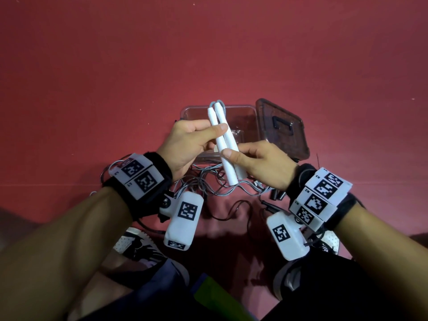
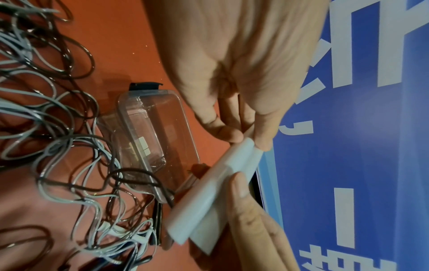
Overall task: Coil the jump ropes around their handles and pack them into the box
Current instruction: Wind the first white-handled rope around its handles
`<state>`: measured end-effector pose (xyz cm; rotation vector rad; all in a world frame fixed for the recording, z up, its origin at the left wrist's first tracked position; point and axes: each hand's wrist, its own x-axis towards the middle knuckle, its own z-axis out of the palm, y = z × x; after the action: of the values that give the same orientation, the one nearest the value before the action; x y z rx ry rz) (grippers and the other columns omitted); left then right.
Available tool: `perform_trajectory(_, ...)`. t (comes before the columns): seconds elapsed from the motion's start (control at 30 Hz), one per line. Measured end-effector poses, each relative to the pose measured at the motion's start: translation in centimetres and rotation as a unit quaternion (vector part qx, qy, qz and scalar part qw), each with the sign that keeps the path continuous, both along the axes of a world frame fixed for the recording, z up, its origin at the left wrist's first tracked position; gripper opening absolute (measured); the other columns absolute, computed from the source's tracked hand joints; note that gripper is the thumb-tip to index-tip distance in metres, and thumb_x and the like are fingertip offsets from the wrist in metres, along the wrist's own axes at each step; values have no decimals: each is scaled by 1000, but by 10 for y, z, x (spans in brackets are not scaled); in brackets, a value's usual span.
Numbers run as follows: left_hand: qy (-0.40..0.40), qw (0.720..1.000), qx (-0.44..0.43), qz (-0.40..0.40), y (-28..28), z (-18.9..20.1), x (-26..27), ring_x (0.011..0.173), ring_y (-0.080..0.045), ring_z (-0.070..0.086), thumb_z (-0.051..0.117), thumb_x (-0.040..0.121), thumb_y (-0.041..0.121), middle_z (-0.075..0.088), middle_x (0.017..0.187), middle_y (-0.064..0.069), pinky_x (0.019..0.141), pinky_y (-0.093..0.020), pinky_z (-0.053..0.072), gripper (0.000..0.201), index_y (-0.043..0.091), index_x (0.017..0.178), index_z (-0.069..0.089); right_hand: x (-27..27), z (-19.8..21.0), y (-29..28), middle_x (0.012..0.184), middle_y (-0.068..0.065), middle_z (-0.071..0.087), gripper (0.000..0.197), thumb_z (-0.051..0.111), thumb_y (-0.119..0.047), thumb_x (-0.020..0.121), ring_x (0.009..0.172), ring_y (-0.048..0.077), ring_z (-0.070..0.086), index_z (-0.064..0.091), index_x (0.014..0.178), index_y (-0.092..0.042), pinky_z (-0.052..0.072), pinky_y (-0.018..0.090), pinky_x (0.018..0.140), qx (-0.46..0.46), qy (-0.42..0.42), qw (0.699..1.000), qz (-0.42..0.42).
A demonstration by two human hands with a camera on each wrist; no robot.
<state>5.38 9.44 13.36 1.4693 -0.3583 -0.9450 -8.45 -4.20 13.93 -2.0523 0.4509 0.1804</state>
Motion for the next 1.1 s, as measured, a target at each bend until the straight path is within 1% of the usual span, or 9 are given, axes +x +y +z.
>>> perform_trajectory(0.07,-3,1000,-4,12,1,1,1,84,-21,51,68,95,14,64,93,-16,72,-22,48,23,-7,102,73,0,0,4,64,-5,62,30,60,-49,95,56,7,48,75,90,-24,44,29,59,21,-13,1000,16)
perform_trajectory(0.2,-11,1000,1,5,1,1,0,84,-23,47,68,96,17,59,91,-15,78,-29,47,27,-9,106,72,0,0,10,56,-9,54,28,64,-37,96,45,2,41,69,77,-18,32,12,50,64,-47,997,0)
perform_trajectory(0.37,-7,1000,5,-9,3,2,-4,81,-23,48,67,96,15,57,87,-14,83,-35,46,28,-11,105,69,-2,-4,11,56,-6,52,31,65,-37,95,44,2,38,71,79,-11,31,12,48,77,-44,996,-10)
perform_trajectory(0.5,4,999,7,-41,5,3,-7,88,-20,64,68,93,11,70,93,-14,94,-35,53,18,-2,104,72,-4,-7,12,54,-6,46,41,63,-37,96,45,4,34,68,82,1,30,15,49,59,-40,997,-8)
perform_trajectory(0.67,15,998,12,-63,6,0,-14,64,-6,56,69,87,26,63,80,-9,71,-21,50,29,-1,99,73,-4,-7,13,55,-8,49,32,62,-39,97,48,4,37,75,89,-11,33,20,52,35,-42,998,-12)
perform_trajectory(0.83,-14,997,17,-67,7,2,-15,62,-4,63,60,98,8,69,68,5,64,-18,51,14,-2,101,69,-4,-3,14,54,-7,50,29,64,-38,96,45,3,36,76,90,-13,30,15,49,45,-48,998,-10)
perform_trajectory(0.9,-30,997,24,-69,8,4,-15,66,-8,66,60,98,7,73,76,-2,66,-20,52,13,-1,101,70,-4,-5,14,55,-8,50,32,64,-43,94,47,3,36,76,90,-13,31,18,51,33,-44,998,-1)
perform_trajectory(1.0,-63,995,39,-67,9,4,-11,83,-22,69,62,98,8,74,95,-22,82,-38,56,13,0,101,72,-5,-5,10,54,-8,48,50,63,-58,88,50,6,38,69,79,-9,33,23,52,-38,-24,999,12)
perform_trajectory(1.1,-88,993,56,-52,11,4,-6,85,-26,60,66,90,21,69,95,-27,84,-43,49,23,0,99,73,-6,-5,3,67,-4,60,50,64,-66,82,58,9,49,66,79,-16,42,28,63,-95,11,995,18)
